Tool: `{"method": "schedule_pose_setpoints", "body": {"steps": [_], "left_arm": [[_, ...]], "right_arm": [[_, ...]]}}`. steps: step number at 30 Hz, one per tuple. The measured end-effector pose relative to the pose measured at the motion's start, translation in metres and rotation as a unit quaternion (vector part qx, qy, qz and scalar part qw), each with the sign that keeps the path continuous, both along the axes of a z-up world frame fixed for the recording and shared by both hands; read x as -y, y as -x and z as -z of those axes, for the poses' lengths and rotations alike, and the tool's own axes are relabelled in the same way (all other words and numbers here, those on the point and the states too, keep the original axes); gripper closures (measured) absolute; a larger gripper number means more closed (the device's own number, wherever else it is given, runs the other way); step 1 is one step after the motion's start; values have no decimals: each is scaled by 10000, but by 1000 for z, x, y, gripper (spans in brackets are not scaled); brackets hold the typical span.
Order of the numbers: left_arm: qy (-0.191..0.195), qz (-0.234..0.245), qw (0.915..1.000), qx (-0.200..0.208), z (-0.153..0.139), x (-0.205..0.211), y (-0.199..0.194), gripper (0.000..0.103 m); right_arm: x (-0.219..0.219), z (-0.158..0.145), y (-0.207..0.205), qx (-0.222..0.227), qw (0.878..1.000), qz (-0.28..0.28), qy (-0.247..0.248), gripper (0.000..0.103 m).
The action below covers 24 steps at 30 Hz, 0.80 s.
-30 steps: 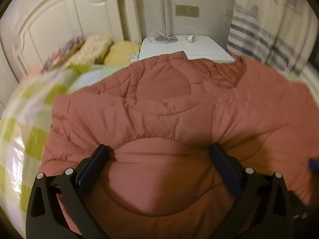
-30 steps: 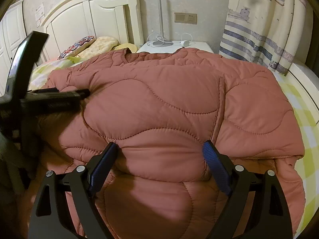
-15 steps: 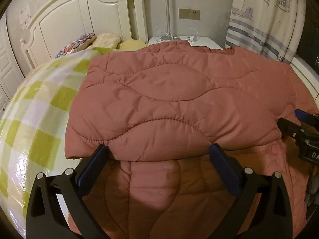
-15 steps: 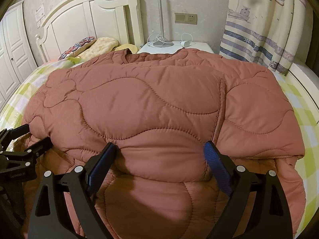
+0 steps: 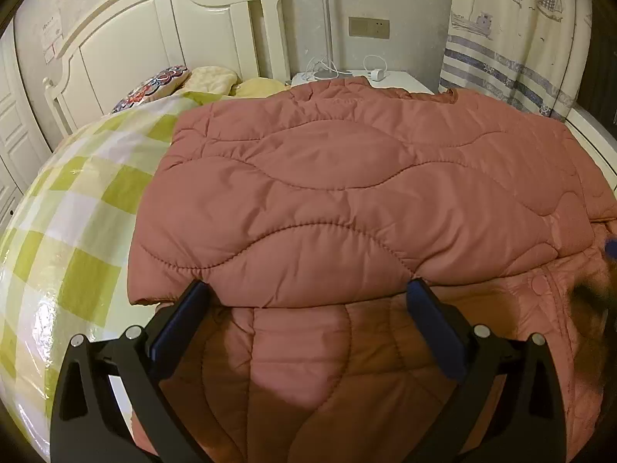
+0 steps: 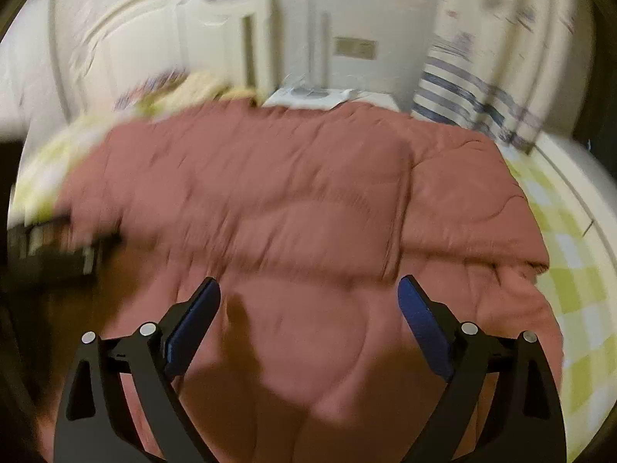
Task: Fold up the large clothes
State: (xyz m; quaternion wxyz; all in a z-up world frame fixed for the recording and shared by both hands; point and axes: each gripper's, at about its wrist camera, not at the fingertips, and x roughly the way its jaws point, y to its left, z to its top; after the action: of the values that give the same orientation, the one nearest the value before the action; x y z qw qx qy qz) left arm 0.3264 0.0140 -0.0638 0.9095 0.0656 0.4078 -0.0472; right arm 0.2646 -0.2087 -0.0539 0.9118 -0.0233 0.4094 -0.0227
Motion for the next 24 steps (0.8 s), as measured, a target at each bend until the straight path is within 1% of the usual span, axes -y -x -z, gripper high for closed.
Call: {"method": "schedule_pose_setpoints", "body": {"steps": [1, 2, 3, 5, 7, 8, 9, 10, 11, 12, 13, 14, 15, 17, 18, 20, 21, 23, 24], "left_arm": [[-10, 0, 10000, 3, 0, 0, 0, 2], [-16, 0, 10000, 3, 0, 0, 0, 2], [-22, 1, 10000, 7, 0, 0, 0, 2], [-23, -14, 10000, 8, 1, 0, -1, 2], [-116, -64, 9999, -4, 0, 2, 0, 2], [-153, -100, 9998, 52, -4, 3, 5, 3], [-45, -48, 9999, 146, -10, 5, 14, 3], [289, 142, 9990, 295, -17, 8, 27, 2], [484, 288, 9976, 403, -20, 10, 35, 2], [467, 387, 9971, 451, -18, 15, 41, 2], [121, 452, 9984, 324, -8, 26, 40, 2], [-181, 489, 9986, 42, 3, 34, 35, 2], [-321, 506, 9980, -182, 9, 38, 29, 2], [-73, 499, 9981, -361, 10, 32, 21, 2], [85, 482, 9979, -432, 11, 27, 19, 2], [142, 324, 9989, -310, 5, 17, 22, 2], [138, 195, 9995, -203, 1, 12, 25, 2], [236, -138, 9996, -21, -5, -10, 34, 2], [296, -313, 9991, -1, -5, -25, 37, 2]], "right_arm": [[-9, 13, 1, -385, 9989, -184, 211, 11], [-12, 13, 5, -326, 9989, -240, 246, 9], [-11, 13, 5, -360, 9988, -219, 246, 9], [-4, 16, -2, -472, 9988, -151, 53, 5], [4, 17, -6, -539, 9982, -143, -207, 5], [5, 18, -6, -539, 9981, -139, -249, 5], [6, 18, -6, -527, 9982, -135, -250, 5], [5, 17, -6, -504, 9985, -133, -193, 5], [3, 17, -6, -489, 9986, -130, -155, 5], [3, 17, -6, -487, 9986, -128, -138, 5], [3, 18, -6, -493, 9986, -126, -158, 5], [4, 19, -7, -499, 9985, -126, -184, 5], [3, 19, -5, -496, 9985, -127, -195, 5], [3, 19, -4, -490, 9986, -119, -171, 5], [3, 19, -4, -500, 9986, -117, -161, 5], [5, 19, -3, -533, 9982, -147, -215, 5], [5, 18, 0, -559, 9980, -169, -234, 5], [16, 13, 9, -522, 9986, -99, -67, 5], [29, 11, 13, -499, 9987, 83, -9, 5]]}}
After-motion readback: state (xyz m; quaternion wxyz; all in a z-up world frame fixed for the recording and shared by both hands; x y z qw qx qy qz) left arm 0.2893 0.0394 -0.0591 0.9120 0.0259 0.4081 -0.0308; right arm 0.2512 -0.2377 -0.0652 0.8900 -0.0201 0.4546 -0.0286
